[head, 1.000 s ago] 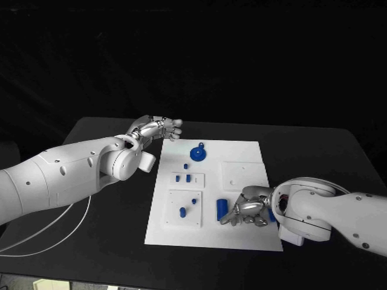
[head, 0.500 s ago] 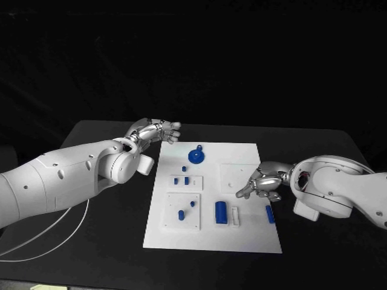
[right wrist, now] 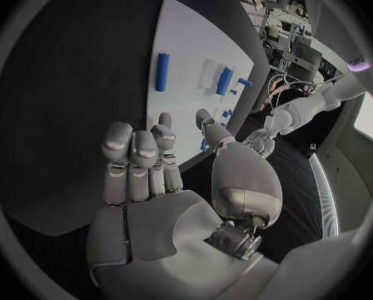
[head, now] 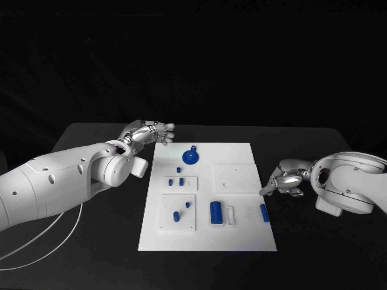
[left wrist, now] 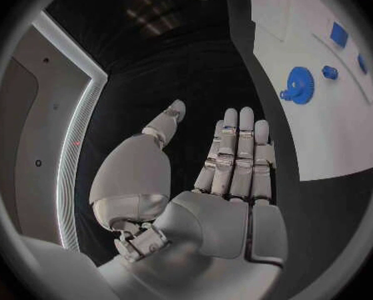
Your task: Assemble the parts on the task board
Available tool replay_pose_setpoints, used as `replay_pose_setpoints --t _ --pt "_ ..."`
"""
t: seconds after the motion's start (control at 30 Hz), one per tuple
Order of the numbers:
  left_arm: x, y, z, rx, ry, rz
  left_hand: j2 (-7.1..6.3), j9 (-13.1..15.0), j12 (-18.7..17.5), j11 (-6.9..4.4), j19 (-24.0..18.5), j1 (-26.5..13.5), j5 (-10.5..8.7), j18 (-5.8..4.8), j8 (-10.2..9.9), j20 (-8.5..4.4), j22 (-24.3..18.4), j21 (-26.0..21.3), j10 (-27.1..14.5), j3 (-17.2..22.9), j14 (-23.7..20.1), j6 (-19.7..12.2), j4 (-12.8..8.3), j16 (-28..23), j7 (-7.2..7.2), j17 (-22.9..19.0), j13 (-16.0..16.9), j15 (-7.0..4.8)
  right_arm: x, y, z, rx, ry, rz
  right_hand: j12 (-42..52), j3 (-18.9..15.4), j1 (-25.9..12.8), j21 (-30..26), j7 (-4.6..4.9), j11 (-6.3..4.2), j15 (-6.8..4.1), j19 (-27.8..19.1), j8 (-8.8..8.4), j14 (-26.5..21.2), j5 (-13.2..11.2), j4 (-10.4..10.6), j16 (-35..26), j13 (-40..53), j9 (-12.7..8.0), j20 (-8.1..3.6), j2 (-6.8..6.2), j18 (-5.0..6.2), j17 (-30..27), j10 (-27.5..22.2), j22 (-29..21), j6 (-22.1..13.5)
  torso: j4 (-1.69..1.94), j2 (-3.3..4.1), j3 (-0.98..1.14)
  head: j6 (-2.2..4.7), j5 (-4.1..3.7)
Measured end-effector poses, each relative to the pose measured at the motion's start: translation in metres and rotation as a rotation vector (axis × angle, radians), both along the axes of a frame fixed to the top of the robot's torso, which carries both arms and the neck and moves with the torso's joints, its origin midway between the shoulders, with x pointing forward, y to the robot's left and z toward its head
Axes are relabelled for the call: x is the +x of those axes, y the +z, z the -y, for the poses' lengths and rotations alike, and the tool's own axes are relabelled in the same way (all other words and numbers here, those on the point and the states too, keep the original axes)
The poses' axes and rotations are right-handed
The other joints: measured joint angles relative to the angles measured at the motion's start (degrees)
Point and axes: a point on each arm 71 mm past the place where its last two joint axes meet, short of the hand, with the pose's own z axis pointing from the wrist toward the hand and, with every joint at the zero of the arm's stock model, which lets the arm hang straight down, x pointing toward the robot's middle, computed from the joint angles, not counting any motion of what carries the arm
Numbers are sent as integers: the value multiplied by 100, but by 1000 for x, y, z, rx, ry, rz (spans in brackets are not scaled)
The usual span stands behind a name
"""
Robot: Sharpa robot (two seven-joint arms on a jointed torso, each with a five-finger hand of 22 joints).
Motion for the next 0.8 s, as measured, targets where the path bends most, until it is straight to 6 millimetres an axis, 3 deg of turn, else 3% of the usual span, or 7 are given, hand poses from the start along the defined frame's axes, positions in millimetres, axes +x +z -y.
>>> replay_pose_setpoints --t 0.23,0.3,0.5,0.67,0.8 --pt "0 0 0 0 -1 -1 6 0 0 0 0 -6 0 -3 11 0 1 0 0 0 0 13 0 0 -13 11 0 0 -16 -26 -2 -92 61 -43 -23 -77 -240 0 -10 0 8 -26 -30 6 0 122 0 0 0 27 27 -1 -1 0 0 -8 2 1 0 3 -72" --pt "0 0 0 0 -2 -1 22 0 0 0 0 -23 0 -4 23 0 6 0 0 0 0 21 0 -23 -21 13 0 0 -18 -32 -2 -103 67 -52 -23 -123 -314 0 -10 0 9 -30 -30 5 0 156 0 0 0 31 86 -2 -1 0 -1 -8 3 1 1 -2 -94" --pt "-1 0 -2 0 -2 -3 22 0 0 0 0 -23 0 -9 23 0 6 0 0 0 0 21 0 -23 -21 19 0 0 -22 -41 -3 -128 75 -66 -23 -546 -612 0 2 0 11 -52 -62 3 0 -145 -22 -1 14 53 385 -1 8 0 -1 -22 13 1 -4 -16 -131" --pt "-1 0 -2 0 -2 -4 22 0 0 0 0 -23 0 -12 23 0 6 0 0 0 0 21 0 -23 -21 20 0 0 -23 -45 -6 -132 83 -66 -23 -597 -621 0 2 0 12 -52 -48 4 0 -197 -22 -1 31 52 394 -1 8 0 -1 -22 12 1 -12 -33 -130" --pt "-1 0 -2 0 -3 -4 22 0 0 0 0 -23 0 -15 23 0 8 0 0 0 0 21 0 -23 -21 19 0 0 -22 -46 -9 -131 84 -59 -23 -613 -563 0 0 0 14 -83 -49 6 0 -213 -23 -1 46 40 509 0 14 0 -1 -20 15 1 -12 -36 -128"
